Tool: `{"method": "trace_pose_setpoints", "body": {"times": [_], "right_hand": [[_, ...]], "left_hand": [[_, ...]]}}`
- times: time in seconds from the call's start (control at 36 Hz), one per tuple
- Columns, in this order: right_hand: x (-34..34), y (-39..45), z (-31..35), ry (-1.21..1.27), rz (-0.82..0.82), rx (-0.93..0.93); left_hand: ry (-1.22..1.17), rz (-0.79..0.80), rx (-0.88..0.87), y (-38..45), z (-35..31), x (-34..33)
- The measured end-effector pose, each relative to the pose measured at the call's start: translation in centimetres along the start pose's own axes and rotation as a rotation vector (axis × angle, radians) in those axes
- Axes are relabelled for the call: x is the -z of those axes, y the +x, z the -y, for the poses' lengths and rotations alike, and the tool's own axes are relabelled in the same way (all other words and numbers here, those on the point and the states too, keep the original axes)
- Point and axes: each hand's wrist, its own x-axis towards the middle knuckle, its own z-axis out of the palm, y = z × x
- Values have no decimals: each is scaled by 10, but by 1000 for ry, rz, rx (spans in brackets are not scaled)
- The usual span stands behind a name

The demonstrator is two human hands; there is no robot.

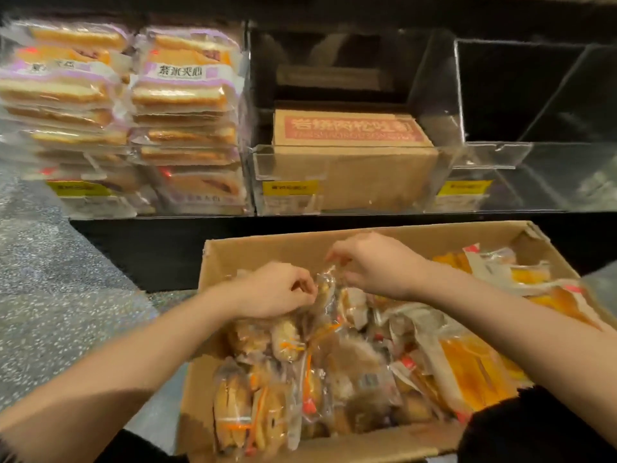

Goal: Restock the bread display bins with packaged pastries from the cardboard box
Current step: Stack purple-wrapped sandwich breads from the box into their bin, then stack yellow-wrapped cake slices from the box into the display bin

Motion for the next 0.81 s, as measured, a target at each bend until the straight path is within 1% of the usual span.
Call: {"method": "trace_pose_setpoints", "body": {"times": [0.11, 0.22, 0.36, 0.42, 0.47, 0.53, 0.61, 0.72, 0.75, 0.81], "right_hand": [[2, -17, -25, -14, 113, -90], [-2, -41, -59, 8, 262, -157], [-16, -70, -99, 96, 509, -308], [-22, -82, -111, 116, 577, -350], [-27, -90, -120, 155, 594, -384], [-33, -94, -127, 205, 591, -402], [-44, -97, -130, 237, 643, -410], [-56, -98, -124, 119, 718, -346], [-54, -98, -124, 125, 723, -336], [-43, -100, -129, 219, 700, -344]], "left_hand": [[134, 109, -24, 13, -19, -31], [192, 210, -96, 24, -54, -51], [238, 248, -165, 39, -98, -65], [234, 255, -176, 47, -108, -71], [211, 269, -158, 55, -112, -76], [170, 245, -123, 63, -116, -81], [45, 204, -39, 70, -120, -90], [53, 205, 31, 73, -120, -101], [28, 193, 40, 74, -119, -104], [-65, 179, 54, 75, -117, -105]]}}
